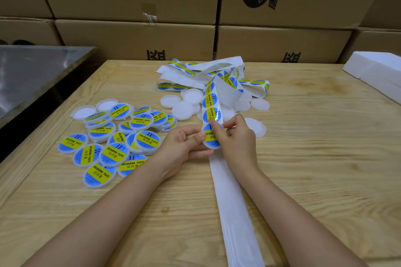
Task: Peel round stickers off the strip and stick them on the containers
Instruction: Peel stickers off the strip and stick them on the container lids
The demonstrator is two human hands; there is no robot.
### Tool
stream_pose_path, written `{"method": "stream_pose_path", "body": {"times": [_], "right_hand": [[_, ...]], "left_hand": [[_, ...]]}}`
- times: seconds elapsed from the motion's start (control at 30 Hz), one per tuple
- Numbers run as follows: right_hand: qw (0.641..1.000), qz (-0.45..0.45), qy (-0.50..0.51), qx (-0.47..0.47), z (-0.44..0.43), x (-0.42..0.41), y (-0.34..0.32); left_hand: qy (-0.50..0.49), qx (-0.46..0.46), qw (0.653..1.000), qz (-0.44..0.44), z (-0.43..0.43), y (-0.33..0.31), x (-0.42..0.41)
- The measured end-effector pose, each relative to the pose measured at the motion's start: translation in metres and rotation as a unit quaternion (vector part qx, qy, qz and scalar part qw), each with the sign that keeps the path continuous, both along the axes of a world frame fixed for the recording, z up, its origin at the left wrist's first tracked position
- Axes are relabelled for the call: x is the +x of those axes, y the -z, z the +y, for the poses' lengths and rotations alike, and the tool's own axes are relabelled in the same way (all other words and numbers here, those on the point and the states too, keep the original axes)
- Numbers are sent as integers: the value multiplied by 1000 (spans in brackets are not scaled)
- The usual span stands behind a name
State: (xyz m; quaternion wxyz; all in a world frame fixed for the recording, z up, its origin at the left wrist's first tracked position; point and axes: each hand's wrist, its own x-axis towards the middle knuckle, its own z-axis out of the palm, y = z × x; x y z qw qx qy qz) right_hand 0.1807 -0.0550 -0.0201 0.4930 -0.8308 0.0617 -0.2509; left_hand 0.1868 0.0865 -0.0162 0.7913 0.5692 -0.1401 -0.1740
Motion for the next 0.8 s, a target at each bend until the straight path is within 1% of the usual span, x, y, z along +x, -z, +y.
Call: {"method": "stream_pose_path", "body": {"times": [0.07, 0.17, 0.37, 0.47, 0.6, 0.8], "right_hand": [[1000, 7, -6, -10, 1, 0, 0], [999, 16, -33, 2, 2, 0, 0], [986, 23, -150, 74, 7, -3, -2], [982, 12, -180, 64, 6, -3, -1], [981, -21, -186, 48, 3, -1, 2], [985, -29, -159, 63, 2, -1, 3]], "left_hand": [[-5, -5, 1000, -4, 0, 0, 0], [-25, -13, 1000, -3, -1, 1, 1], [-48, -48, 998, 6, 3, 2, 5], [-62, -70, 995, 30, 5, 1, 8], [-80, -82, 992, 55, 6, 0, 11], [-86, -62, 992, 62, 5, 0, 11]]}}
